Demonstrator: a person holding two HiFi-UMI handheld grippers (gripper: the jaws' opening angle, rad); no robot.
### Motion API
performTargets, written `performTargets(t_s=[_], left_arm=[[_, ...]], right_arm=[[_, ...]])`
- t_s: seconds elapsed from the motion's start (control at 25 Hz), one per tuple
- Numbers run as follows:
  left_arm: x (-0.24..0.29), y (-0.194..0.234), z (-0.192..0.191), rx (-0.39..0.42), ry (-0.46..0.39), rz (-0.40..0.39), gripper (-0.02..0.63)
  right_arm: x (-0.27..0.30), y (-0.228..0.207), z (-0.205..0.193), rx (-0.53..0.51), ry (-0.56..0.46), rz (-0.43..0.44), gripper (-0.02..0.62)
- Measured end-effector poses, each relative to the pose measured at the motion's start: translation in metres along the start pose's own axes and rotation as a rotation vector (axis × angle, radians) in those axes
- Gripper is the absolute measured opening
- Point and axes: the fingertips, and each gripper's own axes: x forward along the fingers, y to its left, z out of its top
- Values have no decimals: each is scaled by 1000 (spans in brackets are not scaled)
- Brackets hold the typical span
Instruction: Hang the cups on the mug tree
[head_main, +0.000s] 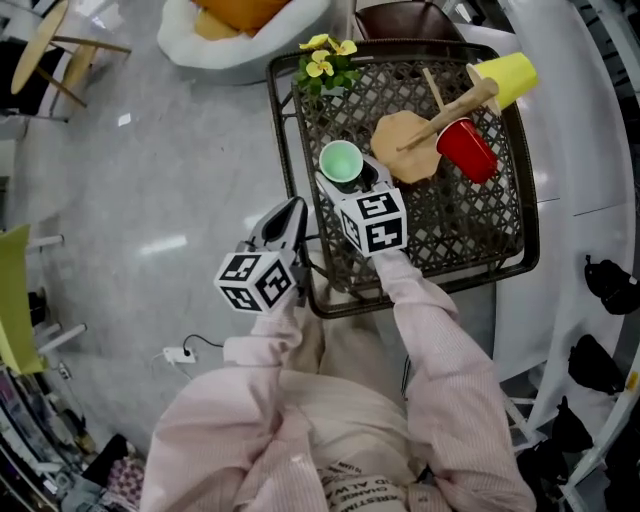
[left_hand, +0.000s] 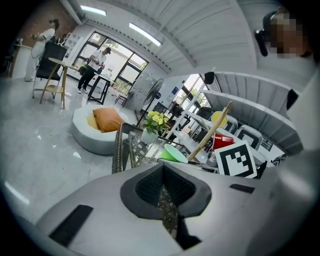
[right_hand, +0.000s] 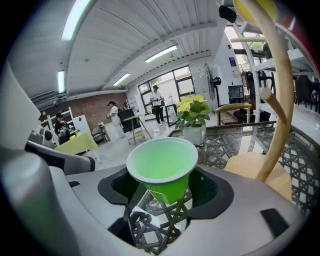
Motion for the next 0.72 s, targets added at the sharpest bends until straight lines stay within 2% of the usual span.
performTargets(t_s=[0.24,0.72], left_arm=[[-11,-16,9,22,12,-26,-3],[-26,-44,39,115,18,-123,-3]], right_arm=[[-25,11,12,85,-22,17,299],[-72,17,47,228,-106,19,298]])
